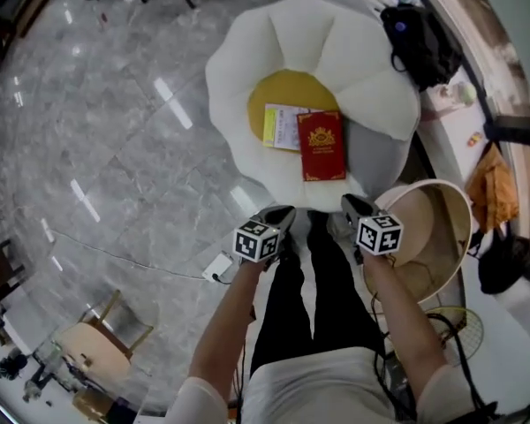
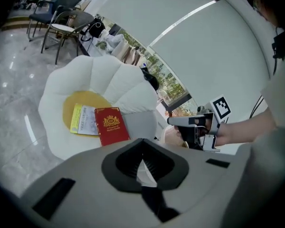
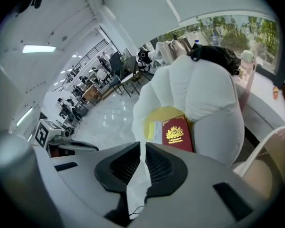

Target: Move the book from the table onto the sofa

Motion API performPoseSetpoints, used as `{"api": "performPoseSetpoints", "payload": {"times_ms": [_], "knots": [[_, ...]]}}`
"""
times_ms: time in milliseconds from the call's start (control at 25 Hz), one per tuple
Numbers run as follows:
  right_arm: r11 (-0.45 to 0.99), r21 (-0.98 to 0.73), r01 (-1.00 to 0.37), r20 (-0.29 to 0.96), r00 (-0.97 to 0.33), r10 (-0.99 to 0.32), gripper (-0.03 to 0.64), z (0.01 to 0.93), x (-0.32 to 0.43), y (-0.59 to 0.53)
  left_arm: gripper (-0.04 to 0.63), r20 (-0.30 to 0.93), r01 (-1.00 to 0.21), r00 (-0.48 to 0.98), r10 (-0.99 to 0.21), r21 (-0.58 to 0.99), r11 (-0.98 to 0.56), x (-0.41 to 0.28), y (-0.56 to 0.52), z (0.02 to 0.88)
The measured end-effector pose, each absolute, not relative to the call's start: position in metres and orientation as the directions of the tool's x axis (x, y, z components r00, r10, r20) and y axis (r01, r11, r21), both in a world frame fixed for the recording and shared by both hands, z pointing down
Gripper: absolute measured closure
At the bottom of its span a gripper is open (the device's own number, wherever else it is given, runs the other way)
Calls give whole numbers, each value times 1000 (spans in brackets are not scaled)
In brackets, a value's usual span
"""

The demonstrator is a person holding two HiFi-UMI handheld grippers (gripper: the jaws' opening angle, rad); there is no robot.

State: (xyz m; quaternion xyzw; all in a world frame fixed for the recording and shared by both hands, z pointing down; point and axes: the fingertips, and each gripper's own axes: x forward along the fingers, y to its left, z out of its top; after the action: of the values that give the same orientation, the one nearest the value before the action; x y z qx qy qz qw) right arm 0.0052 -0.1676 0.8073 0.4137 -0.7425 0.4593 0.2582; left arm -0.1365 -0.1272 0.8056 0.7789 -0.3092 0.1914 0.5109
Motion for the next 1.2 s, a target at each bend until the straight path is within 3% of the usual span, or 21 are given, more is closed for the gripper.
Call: {"api": "performPoseSetpoints", "payload": {"times_ms": [600, 1200], "knots": [[270, -495, -826, 640, -557, -530, 569, 566, -1, -95, 594, 556, -641, 764, -327, 603, -474, -177, -51, 557], [394, -415, -820, 535, -570, -624, 569, 431, 13, -22, 594, 436, -601, 799, -414, 599, -529, -157, 1, 438]]}}
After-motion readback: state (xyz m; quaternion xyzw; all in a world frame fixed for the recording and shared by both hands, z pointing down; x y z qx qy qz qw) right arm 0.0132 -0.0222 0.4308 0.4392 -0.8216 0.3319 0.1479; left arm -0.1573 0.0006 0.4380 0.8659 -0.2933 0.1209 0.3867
